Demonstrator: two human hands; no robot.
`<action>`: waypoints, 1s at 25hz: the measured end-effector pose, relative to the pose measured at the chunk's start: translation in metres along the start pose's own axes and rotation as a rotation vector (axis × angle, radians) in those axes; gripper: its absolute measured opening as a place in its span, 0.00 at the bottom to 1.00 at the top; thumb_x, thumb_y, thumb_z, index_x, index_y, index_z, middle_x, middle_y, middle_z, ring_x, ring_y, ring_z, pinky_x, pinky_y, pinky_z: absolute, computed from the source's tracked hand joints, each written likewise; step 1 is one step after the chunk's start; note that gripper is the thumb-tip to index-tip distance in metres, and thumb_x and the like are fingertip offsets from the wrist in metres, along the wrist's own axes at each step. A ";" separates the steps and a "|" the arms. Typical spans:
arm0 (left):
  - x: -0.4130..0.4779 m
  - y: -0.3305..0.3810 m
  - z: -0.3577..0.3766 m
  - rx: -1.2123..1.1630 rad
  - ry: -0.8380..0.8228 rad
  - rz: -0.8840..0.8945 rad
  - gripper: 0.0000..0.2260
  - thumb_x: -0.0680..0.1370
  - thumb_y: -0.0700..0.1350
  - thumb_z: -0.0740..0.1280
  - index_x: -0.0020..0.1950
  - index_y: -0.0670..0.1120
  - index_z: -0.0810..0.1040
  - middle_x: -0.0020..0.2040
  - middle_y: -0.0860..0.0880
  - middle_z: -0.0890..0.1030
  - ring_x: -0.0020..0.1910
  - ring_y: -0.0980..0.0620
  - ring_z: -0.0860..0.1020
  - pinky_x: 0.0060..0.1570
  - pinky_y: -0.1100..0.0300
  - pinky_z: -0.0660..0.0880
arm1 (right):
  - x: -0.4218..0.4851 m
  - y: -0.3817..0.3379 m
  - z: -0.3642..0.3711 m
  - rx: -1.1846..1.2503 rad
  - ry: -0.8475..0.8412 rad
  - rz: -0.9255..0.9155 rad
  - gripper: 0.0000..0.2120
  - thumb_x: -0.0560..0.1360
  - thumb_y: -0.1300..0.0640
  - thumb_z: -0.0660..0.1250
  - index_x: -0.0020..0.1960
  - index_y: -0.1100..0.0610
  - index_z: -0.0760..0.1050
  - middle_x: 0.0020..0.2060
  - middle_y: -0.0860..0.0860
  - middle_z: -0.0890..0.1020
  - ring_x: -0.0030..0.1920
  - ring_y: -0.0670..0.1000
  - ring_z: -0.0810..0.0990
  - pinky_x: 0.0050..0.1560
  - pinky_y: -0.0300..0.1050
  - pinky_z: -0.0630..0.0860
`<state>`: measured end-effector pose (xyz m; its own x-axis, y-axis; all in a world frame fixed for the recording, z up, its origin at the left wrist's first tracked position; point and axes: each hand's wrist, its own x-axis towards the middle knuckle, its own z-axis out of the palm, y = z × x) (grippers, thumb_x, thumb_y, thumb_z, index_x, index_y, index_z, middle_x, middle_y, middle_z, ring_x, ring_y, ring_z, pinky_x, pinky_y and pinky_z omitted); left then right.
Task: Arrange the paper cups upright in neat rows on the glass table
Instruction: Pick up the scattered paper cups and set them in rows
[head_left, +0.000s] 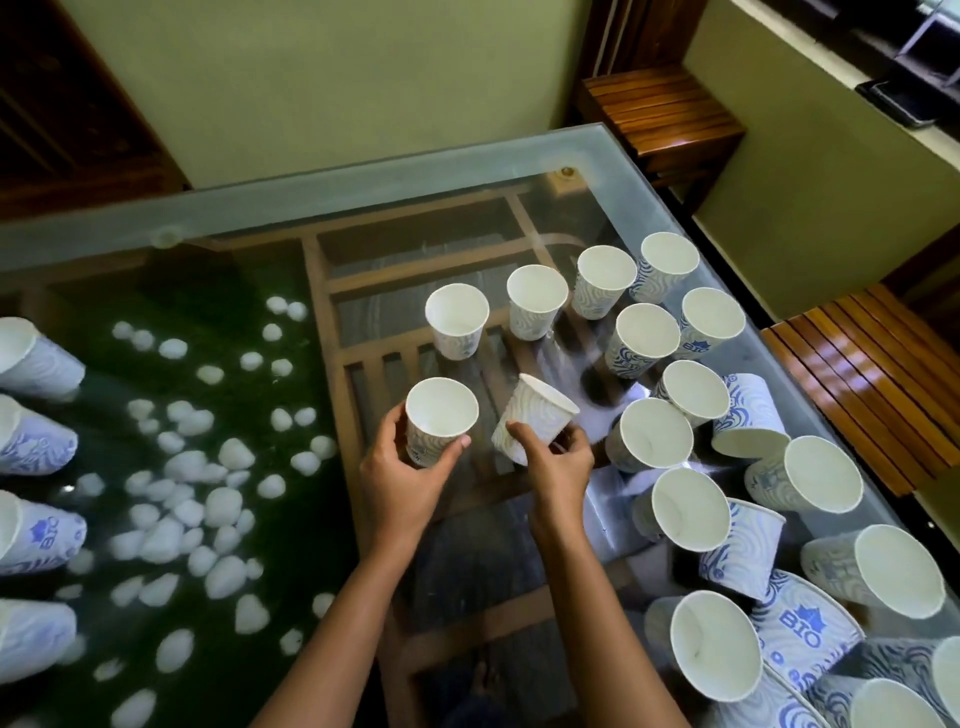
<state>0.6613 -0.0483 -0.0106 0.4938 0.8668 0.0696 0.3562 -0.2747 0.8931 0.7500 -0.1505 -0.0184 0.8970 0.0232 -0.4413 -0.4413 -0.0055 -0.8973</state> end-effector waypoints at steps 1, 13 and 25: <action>-0.007 -0.008 -0.011 -0.021 0.020 -0.032 0.30 0.60 0.50 0.79 0.59 0.44 0.75 0.53 0.45 0.81 0.50 0.50 0.79 0.48 0.59 0.74 | -0.012 0.006 -0.004 -0.027 -0.049 -0.022 0.27 0.65 0.64 0.75 0.61 0.60 0.71 0.55 0.56 0.79 0.54 0.54 0.79 0.55 0.50 0.78; -0.120 -0.090 -0.202 -0.215 0.445 -0.288 0.28 0.63 0.40 0.78 0.60 0.45 0.73 0.57 0.47 0.78 0.56 0.53 0.77 0.55 0.64 0.75 | -0.170 0.083 0.045 -0.473 -0.709 -0.340 0.33 0.60 0.63 0.79 0.61 0.54 0.69 0.57 0.54 0.77 0.57 0.53 0.78 0.57 0.49 0.77; -0.188 -0.139 -0.287 -0.187 0.719 -0.308 0.31 0.63 0.47 0.77 0.63 0.50 0.70 0.59 0.48 0.77 0.59 0.54 0.76 0.56 0.54 0.76 | -0.276 0.121 0.137 -0.654 -1.241 -0.580 0.33 0.63 0.57 0.78 0.62 0.48 0.66 0.54 0.39 0.75 0.53 0.35 0.75 0.50 0.26 0.73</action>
<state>0.2913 -0.0535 -0.0199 -0.2593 0.9656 0.0205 0.2226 0.0391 0.9741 0.4459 -0.0204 -0.0046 0.2035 0.9777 -0.0524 0.3421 -0.1212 -0.9318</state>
